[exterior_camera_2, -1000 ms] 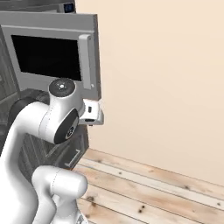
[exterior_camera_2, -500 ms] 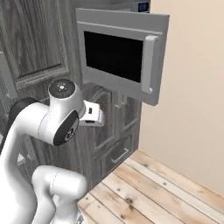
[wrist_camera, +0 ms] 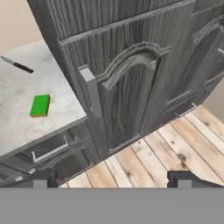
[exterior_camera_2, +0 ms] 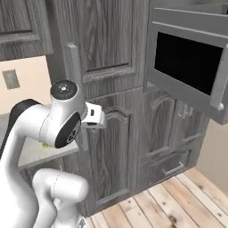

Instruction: Place the sponge inside the microwave to prepare for sanitizing.

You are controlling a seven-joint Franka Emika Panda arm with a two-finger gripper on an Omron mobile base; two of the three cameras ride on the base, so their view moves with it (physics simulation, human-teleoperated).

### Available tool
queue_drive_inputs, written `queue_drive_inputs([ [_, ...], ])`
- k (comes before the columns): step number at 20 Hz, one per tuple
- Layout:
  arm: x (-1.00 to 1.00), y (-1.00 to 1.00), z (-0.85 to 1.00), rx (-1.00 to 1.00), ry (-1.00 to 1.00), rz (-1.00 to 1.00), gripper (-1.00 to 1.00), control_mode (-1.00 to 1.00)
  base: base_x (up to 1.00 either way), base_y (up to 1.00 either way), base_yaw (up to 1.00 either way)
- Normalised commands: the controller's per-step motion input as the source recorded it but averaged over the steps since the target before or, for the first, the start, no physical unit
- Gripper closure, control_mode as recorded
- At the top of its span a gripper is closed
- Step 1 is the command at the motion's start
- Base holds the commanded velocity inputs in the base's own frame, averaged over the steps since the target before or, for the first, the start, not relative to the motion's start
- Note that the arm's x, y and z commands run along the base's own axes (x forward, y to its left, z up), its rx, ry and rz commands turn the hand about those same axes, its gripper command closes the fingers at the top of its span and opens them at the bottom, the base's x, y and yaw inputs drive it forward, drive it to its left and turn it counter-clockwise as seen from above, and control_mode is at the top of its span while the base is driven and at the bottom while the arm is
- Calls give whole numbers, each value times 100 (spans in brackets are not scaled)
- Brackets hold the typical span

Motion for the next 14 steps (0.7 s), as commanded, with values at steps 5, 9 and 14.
queue_drive_inputs([
  [5, 0, 0, 0, 0, 0, 0, -100, 100, -47, 35, 55],
  [9, 0, 0, 0, 0, 0, 0, -100, 100, -38, 50, 42],
  [14, 0, 0, 0, 0, 0, 0, -100, 100, -6, 48, 32],
])
